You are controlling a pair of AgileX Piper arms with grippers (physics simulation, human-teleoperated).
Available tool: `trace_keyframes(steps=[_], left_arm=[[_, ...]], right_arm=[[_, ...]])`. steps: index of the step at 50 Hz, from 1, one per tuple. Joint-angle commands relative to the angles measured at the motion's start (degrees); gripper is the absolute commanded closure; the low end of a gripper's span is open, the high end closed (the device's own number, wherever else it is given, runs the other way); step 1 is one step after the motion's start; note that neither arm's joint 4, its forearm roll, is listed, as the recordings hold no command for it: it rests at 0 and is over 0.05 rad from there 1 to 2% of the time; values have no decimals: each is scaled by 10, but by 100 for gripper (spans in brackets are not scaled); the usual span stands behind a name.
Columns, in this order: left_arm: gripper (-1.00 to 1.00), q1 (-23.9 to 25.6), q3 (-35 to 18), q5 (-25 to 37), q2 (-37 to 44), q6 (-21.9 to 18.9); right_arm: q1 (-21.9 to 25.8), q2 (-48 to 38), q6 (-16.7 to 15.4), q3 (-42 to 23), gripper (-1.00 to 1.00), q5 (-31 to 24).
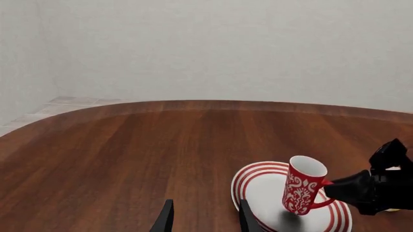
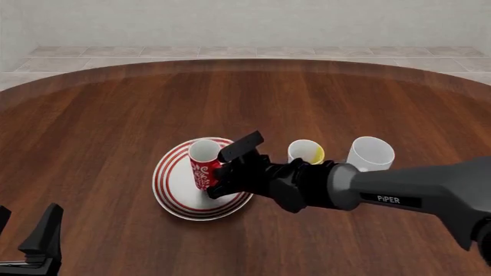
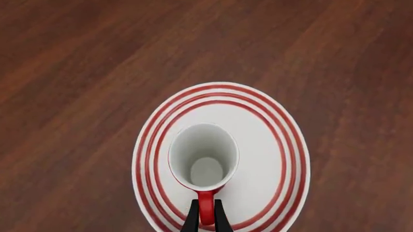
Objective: Pick up the red mug and put it on the plate
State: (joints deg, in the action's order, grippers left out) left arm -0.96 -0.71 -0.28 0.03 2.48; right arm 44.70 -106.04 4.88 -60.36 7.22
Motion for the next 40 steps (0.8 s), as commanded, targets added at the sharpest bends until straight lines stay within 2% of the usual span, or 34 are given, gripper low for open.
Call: trace_keyframes(steps=[1, 40], left_arm=[[-100, 0, -3, 3, 0, 0], [-100, -3, -1, 0, 0, 4]], right_arm=[[0, -4, 4, -4, 100, 1], [-1, -24, 6, -8, 100, 8]])
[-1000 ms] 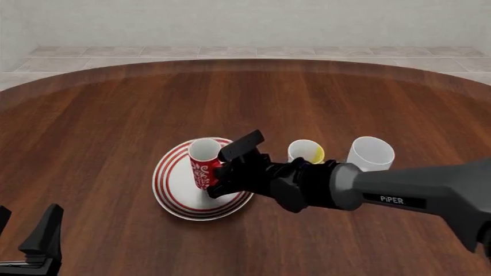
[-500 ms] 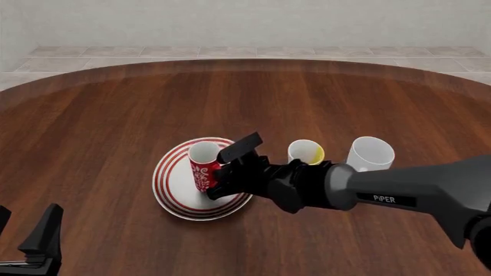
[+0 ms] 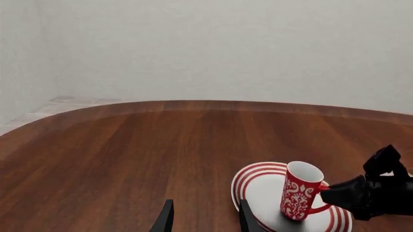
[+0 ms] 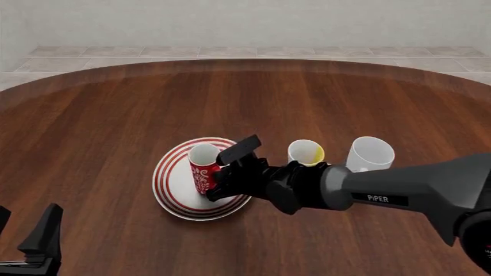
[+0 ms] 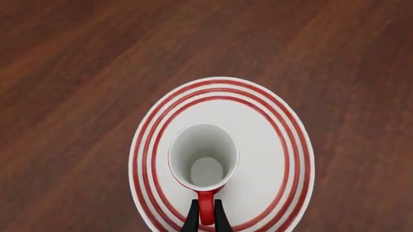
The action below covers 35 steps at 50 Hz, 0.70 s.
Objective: Pick up the red mug and put it on the plate
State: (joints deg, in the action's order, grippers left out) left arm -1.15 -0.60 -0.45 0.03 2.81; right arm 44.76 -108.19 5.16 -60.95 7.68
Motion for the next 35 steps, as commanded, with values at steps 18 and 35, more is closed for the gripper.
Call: trace_keyframes(steps=[18, 35], left_arm=[[-100, -3, 2, -3, 0, 4], [-100, -4, -4, 3, 0, 5]], right_arm=[[1, -12, 7, -4, 100, 6], [5, -14, 10, -2, 100, 10]])
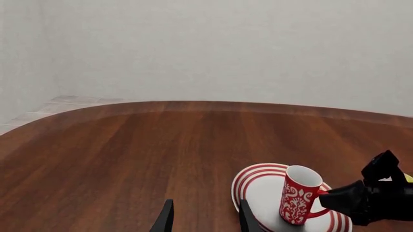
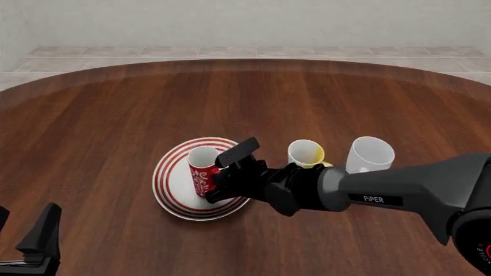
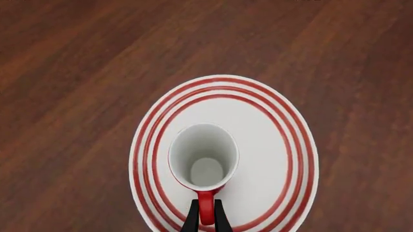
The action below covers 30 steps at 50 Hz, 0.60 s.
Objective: Pick up the red mug and put it on the plate
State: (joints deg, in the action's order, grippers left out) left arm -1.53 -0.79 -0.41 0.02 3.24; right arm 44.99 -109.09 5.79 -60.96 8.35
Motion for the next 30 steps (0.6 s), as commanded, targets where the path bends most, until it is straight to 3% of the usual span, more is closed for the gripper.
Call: trace_keyframes(steps=[1, 9, 10, 18, 30], left_arm=[[-100, -1, -1, 1, 0, 1], [-100, 0, 0, 0, 0, 1], [-100, 0, -1, 1, 0, 1], [-100, 0, -1, 1, 0, 1], [-100, 1, -3, 1, 0, 0]], right_arm=[[2, -6, 5, -2, 100, 2], [2, -9, 12, -5, 100, 0], [-5, -10, 8, -8, -100, -4], [4, -12, 28, -10, -100, -5], [3, -7, 29, -7, -100, -4]])
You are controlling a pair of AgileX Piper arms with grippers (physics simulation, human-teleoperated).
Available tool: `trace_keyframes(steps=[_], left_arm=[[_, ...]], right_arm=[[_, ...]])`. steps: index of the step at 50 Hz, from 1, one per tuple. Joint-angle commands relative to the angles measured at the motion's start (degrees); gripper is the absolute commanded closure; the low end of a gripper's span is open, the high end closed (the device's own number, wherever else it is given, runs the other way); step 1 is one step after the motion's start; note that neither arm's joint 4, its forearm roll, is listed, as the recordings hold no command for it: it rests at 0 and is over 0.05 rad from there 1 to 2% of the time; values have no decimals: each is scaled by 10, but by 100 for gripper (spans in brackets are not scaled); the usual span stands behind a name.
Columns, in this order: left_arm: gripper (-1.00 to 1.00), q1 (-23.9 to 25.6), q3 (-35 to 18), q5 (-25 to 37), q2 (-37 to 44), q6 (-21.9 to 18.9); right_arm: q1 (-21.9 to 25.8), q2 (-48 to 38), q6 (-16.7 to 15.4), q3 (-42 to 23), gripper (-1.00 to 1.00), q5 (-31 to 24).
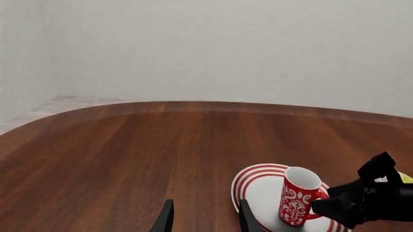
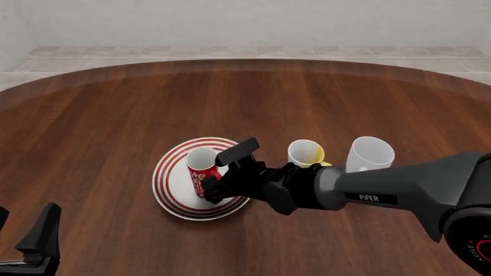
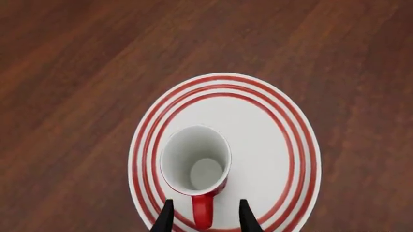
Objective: Pick up the red mug and put it on the plate
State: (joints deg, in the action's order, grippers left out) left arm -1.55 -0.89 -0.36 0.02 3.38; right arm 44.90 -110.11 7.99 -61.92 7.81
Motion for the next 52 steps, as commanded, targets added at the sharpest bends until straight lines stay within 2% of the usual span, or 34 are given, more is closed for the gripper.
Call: trace_keyframes(steps=[1, 2, 4, 12, 13, 14, 16, 21, 24, 26, 28, 30, 32, 33, 35, 36, 38, 39, 41, 42, 44, 45, 47, 48, 49, 50, 51, 52], left_arm=[[-100, 1, -1, 0, 0, -1], [-100, 1, 0, -1, 0, -1], [-100, 1, 2, -2, 0, -1], [-100, 1, 0, -1, 0, -2], [-100, 1, 0, -1, 0, -2], [-100, 1, -2, 0, 0, -3], [-100, 1, -4, 3, 0, -3], [-100, 1, 1, -2, 0, -4], [-100, 2, 2, -3, 0, -5], [-100, 2, 1, -1, 0, -5], [-100, 2, 1, -1, 0, -5], [-100, 3, -2, 2, 0, -6], [-100, 3, -1, 1, 0, -6], [-100, 4, 0, 0, 0, -7], [-100, 5, 0, 0, 0, -8], [-100, 5, 2, -2, 0, -9], [-100, 6, 1, 0, 0, -9], [-100, 7, 2, -1, 0, -9], [-100, 7, 3, -2, 0, -10], [-100, 7, 4, -3, 0, -11], [-100, 6, 4, -3, 0, -11], [-100, 7, 4, -2, 0, -11], [-100, 7, 4, -2, 0, -12], [-100, 8, 4, -2, 0, -13], [-100, 8, 4, -2, 0, -13], [-100, 9, 2, 1, 0, -14], [-100, 9, 2, 0, 0, -14], [-100, 9, 2, 0, 0, -15]], right_arm=[[-2, 3, 14, 1, -100, 0], [6, 11, 3, 4, -100, -1], [12, 18, 11, 7, -100, -3], [19, 66, -4, 22, -100, -27], [31, 78, -12, 26, -100, -30], [21, 97, -25, 31, -100, -36], [28, 119, -22, 37, -100, -47], [20, 195, -51, 57, -100, -80], [5, 280, -77, 69, -100, -122], [-5, 313, -79, 73, -100, -138], [-12, 353, -102, 78, -100, -159], [-23, 398, -103, 76, -100, -186], [-39, 445, -122, 71, -100, -219], [-40, 463, -117, 66, -100, -232], [-55, 505, -135, 55, -100, -269], [-48, 523, -112, 43, -100, -283], [-69, 567, -114, 22, -100, -321], [-53, 591, -89, 2, -100, -337], [-95, 623, -122, -8, -100, -369], [-94, 637, -122, -17, -100, -386], [-126, 665, -145, -22, -100, -409], [-128, 677, -132, -30, -100, -423], [-158, 700, -136, -31, -100, -440], [-162, 709, -124, -29, -100, -448], [-162, 709, -124, -29, -100, -448], [-189, 734, -141, -16, -100, -459], [-187, 740, -129, -14, -100, -463], [-197, 749, -132, -9, -100, -469]])
